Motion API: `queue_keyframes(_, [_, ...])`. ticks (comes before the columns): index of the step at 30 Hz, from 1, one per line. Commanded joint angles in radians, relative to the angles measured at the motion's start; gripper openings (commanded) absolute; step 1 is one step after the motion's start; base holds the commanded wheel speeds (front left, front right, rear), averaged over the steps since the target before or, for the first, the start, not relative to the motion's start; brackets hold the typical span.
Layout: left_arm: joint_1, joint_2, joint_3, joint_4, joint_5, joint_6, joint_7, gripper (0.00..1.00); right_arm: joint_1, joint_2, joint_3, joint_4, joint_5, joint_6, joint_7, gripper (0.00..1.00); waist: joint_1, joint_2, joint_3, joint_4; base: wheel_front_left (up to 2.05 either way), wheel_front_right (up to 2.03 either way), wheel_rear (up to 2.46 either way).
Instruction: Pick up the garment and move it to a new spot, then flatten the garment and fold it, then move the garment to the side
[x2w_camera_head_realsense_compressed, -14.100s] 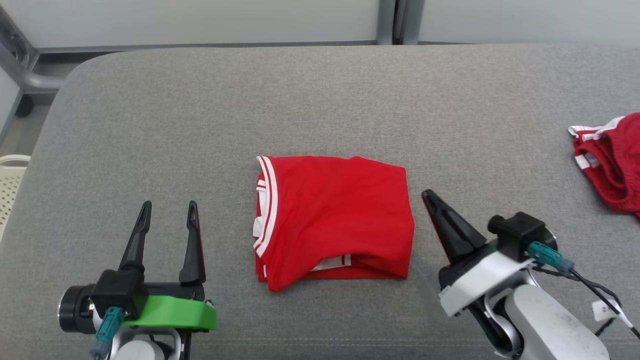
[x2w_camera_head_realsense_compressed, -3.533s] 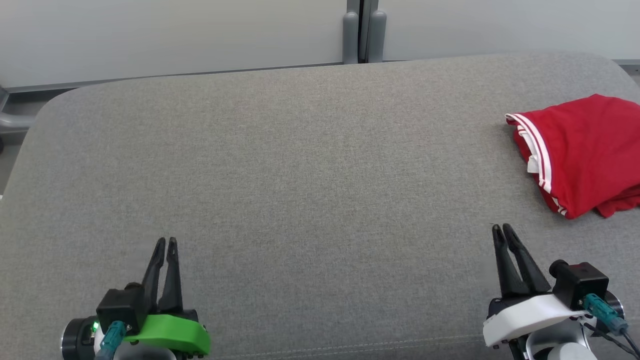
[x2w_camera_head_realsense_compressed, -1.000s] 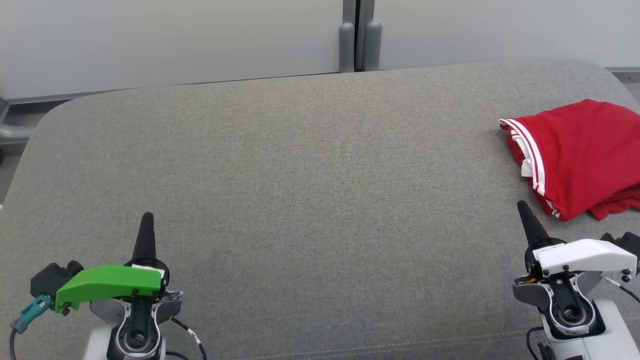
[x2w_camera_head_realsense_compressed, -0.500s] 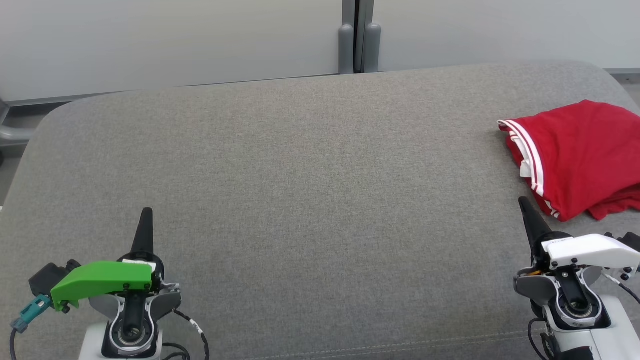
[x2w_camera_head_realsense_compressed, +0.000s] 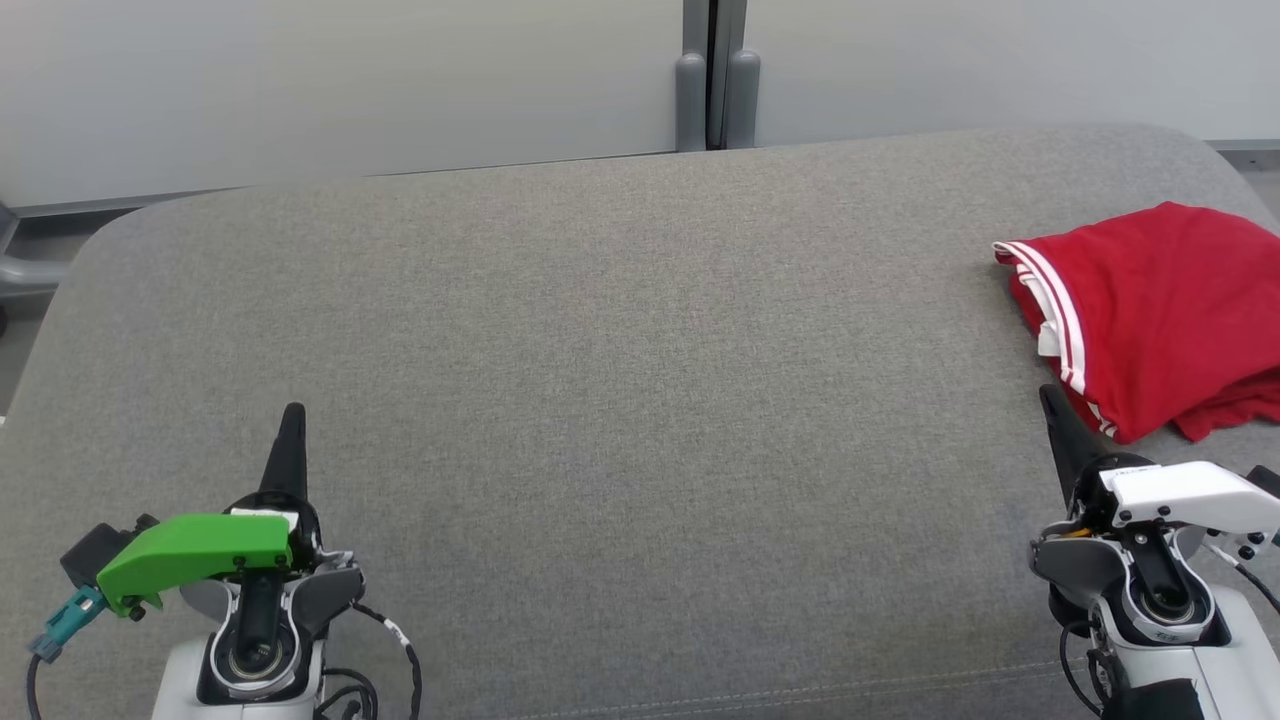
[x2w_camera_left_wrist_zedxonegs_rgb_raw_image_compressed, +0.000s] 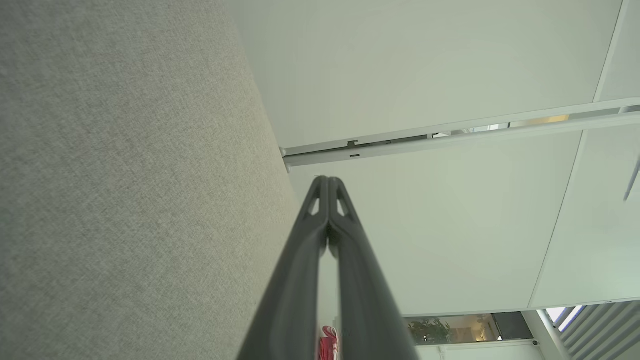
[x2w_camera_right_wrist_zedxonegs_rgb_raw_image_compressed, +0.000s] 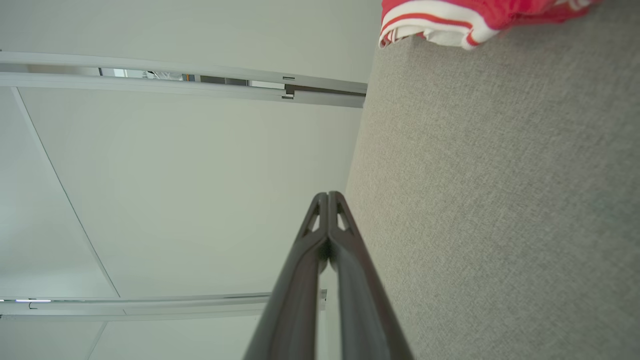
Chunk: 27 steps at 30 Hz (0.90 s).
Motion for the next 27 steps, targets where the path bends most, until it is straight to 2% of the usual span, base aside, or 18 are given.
queue_keyframes(1, [-0.022,0.002,0.006,-0.002,-0.021,-0.006,0.005,0.0,-0.019,-0.003,-0.005,0.002,0.015,0.001,0.005,0.0,0.0,0.0,0.0,0.0,0.0,0.0,0.0])
queue_keyframes(19, [-0.044,-0.01,0.026,0.025,-0.145,-0.025,0.032,0.0,-0.048,-0.001,-0.029,0.043,0.139,0.001,0.04,0.0,0.0,0.0,-0.007,-0.002,0.0,0.0,0.0])
queue_keyframes(27, [-0.044,-0.009,0.025,0.023,-0.137,-0.024,0.032,0.0,-0.048,0.001,-0.031,0.042,0.132,0.001,0.042,0.0,0.0,0.0,-0.007,-0.002,0.0,0.0,0.0])
